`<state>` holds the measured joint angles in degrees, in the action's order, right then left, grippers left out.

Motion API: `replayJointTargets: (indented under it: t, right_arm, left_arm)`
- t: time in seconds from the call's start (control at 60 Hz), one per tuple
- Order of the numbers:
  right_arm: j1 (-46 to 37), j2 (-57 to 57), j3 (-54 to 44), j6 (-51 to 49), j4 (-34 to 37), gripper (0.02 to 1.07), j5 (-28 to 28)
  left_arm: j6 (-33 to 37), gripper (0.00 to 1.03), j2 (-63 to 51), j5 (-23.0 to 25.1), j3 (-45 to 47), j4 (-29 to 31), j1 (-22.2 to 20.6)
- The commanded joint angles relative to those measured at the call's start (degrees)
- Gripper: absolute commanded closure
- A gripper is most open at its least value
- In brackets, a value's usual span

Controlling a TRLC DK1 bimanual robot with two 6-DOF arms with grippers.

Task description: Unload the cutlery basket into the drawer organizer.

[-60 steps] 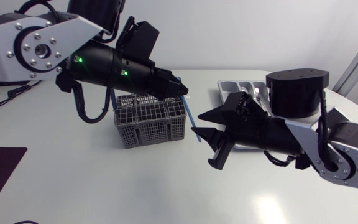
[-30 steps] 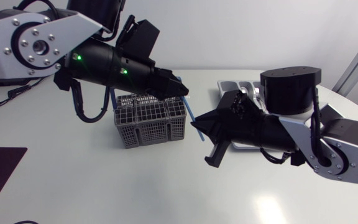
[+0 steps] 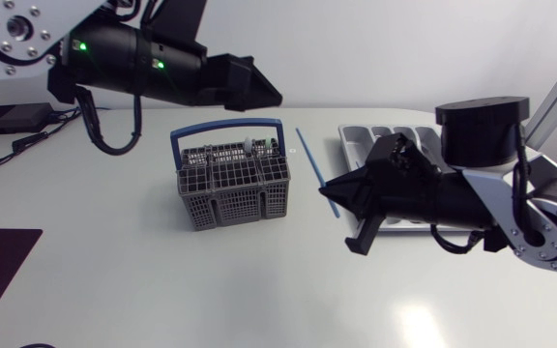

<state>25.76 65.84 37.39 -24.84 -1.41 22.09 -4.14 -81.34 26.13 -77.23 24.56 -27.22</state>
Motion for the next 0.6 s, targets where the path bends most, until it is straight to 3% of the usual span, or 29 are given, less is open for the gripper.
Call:
replayJointTargets:
  t: [0.0, 0.133, 0.4, 0.583]
  right_arm:
    - [-4.49, -0.89, -0.30, -1.09, 1.67, 1.02, 1.29]
    - [-12.84, 3.15, 2.69, 0.49, 2.90, 1.02, 2.61]
    - [-22.42, 21.08, 15.88, 9.28, 7.56, 1.02, 0.41]
    - [-24.44, 32.77, 25.72, 15.08, 11.78, 1.02, -3.28]
  left_arm:
    - [-1.31, 0.07, 2.33, -0.20, -1.96, -0.12, 2.97]
    - [2.38, 0.07, 3.21, -6.09, -0.20, 0.05, 4.63]
    - [11.61, 0.07, 4.88, -20.07, 8.33, 0.40, 0.86]
    - [14.95, 0.07, 5.75, -24.55, 13.42, 0.93, -0.90]
